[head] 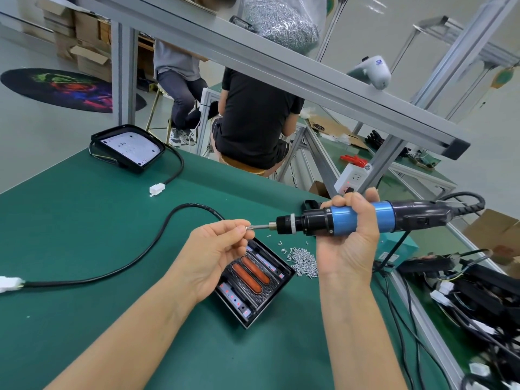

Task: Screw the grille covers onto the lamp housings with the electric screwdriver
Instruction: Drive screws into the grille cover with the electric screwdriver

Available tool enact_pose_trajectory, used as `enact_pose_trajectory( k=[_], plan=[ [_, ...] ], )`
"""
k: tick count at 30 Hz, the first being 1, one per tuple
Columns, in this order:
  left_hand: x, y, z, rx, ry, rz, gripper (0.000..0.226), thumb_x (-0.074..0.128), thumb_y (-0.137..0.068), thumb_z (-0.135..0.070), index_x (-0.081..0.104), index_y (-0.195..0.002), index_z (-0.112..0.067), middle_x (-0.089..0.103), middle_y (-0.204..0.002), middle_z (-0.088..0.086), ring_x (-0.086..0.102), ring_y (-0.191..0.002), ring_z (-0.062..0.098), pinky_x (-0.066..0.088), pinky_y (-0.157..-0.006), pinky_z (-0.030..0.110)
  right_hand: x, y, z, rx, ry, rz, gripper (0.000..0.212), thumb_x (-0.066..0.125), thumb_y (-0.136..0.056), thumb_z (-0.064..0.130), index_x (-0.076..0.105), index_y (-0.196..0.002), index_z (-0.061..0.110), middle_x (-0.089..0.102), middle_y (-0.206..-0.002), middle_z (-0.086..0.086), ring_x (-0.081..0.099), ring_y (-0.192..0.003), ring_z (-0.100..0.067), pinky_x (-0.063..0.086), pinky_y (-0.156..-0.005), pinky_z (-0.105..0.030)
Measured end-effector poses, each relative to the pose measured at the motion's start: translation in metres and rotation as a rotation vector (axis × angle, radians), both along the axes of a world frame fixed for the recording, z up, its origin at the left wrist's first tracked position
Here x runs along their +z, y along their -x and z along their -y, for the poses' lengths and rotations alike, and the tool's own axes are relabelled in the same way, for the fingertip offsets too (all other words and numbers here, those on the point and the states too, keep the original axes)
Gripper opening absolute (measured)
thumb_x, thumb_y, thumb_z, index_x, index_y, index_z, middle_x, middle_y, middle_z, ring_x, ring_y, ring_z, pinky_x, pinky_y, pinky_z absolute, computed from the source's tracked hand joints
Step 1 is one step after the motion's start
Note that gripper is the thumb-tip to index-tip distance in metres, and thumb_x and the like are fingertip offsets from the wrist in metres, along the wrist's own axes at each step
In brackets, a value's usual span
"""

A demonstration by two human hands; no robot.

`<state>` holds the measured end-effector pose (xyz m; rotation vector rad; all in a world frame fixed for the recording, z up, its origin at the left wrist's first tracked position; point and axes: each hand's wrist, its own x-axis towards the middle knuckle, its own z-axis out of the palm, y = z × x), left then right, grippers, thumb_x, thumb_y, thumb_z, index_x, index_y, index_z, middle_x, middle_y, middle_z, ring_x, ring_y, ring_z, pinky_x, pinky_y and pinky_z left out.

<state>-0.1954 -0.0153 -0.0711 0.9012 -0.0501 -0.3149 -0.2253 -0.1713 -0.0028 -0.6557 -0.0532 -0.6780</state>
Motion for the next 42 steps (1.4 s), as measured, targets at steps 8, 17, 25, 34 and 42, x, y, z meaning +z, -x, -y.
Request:
enact_pose_trajectory(
  k=[8, 17, 25, 34, 42],
  plan=[
    [-0.004, 0.002, 0.002, 0.131, -0.139, 0.148, 0.017, 0.056, -0.087, 0.008, 0.069, -0.085, -0.003, 0.070, -0.069, 0.007, 0.057, -0.057, 0.009, 0.051, -0.057, 0.016, -0.001, 0.000, -0.002, 0.002, -0.009, -0.001, 0.031, 0.056, -0.087, -0.004, 0.057, -0.098, 0.024, 0.059, -0.070, 0.005, 0.059, -0.060, -0.009, 0.054, -0.067, -0.024],
    [-0.008, -0.005, -0.004, 0.159, -0.219, 0.301, 0.022, 0.058, -0.086, 0.008, 0.071, -0.081, -0.009, 0.071, -0.068, 0.006, 0.057, -0.055, 0.007, 0.050, -0.057, 0.015, -0.004, 0.000, -0.005, 0.006, 0.010, 0.023, 0.031, 0.054, -0.088, -0.004, 0.055, -0.100, 0.024, 0.058, -0.071, 0.005, 0.059, -0.061, -0.009, 0.053, -0.067, -0.024],
    [-0.008, -0.014, -0.012, 0.070, -0.314, 0.291, 0.023, 0.071, -0.074, -0.024, 0.072, -0.097, -0.025, 0.074, -0.094, -0.005, 0.062, -0.075, 0.001, 0.047, -0.068, 0.010, -0.011, -0.008, -0.003, -0.026, 0.030, -0.016, 0.033, 0.054, -0.089, -0.005, 0.055, -0.100, 0.026, 0.057, -0.070, 0.006, 0.058, -0.061, -0.010, 0.052, -0.071, -0.025],
    [-0.038, -0.026, -0.030, -0.006, -1.300, 0.235, 0.126, 0.067, -0.046, -0.080, 0.011, -0.149, -0.033, 0.032, -0.149, 0.002, 0.019, -0.141, 0.017, 0.010, -0.116, 0.044, -0.029, -0.027, -0.007, -0.128, 0.241, -0.136, 0.038, 0.058, -0.088, -0.007, 0.054, -0.107, 0.025, 0.055, -0.072, 0.003, 0.056, -0.064, -0.013, 0.052, -0.069, -0.025],
    [-0.036, -0.026, -0.016, 0.086, -1.169, 0.258, 0.118, 0.085, -0.056, -0.049, 0.012, -0.148, -0.033, 0.036, -0.146, 0.002, 0.032, -0.132, 0.026, 0.020, -0.109, 0.041, -0.030, -0.037, -0.013, -0.144, 0.359, -0.121, 0.040, 0.065, -0.072, 0.003, 0.054, -0.103, 0.025, 0.056, -0.069, 0.003, 0.057, -0.065, -0.014, 0.052, -0.071, -0.024]
  ],
)
